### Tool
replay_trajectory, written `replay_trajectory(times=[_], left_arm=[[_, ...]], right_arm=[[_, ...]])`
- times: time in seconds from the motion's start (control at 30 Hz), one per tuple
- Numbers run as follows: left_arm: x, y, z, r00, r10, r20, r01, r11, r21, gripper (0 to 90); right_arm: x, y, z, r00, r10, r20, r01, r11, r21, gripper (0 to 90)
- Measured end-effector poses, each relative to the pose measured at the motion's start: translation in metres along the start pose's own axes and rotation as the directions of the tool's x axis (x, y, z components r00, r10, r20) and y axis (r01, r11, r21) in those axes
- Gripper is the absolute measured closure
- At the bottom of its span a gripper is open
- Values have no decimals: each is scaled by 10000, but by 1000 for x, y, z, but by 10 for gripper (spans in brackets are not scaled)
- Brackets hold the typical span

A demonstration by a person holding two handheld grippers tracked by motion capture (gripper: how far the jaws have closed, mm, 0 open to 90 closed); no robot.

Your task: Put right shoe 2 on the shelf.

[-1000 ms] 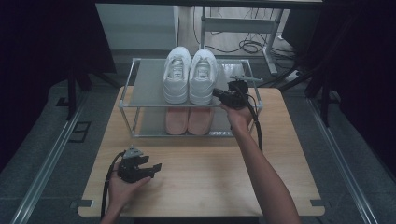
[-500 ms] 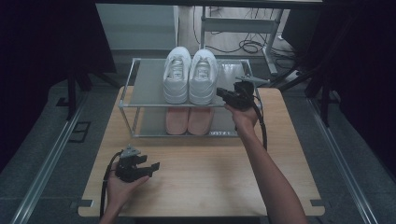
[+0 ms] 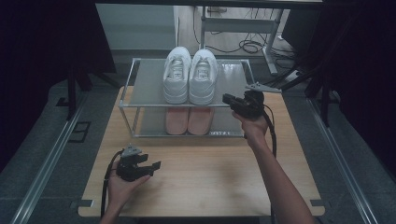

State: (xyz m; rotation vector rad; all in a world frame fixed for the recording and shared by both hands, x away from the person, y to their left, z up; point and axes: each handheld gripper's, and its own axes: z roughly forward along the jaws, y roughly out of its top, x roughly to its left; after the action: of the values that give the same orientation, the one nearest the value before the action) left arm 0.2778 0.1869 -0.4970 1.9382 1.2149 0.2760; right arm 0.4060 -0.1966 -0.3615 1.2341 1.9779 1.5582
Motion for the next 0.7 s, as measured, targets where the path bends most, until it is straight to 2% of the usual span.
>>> replay_trajectory(times=[0.33,0.7], left_arm=[[-1,-2,-1,9999,118,47,-119,9999,18,343],[-2,-4,-2,10000,-14,-76,14,10000,35,343]], right_arm=[[-7,-29,-34,9992,-48,-385,48,10000,-18,773],[-28,-79,-63,9990,67,-437,-65,10000,54,696]])
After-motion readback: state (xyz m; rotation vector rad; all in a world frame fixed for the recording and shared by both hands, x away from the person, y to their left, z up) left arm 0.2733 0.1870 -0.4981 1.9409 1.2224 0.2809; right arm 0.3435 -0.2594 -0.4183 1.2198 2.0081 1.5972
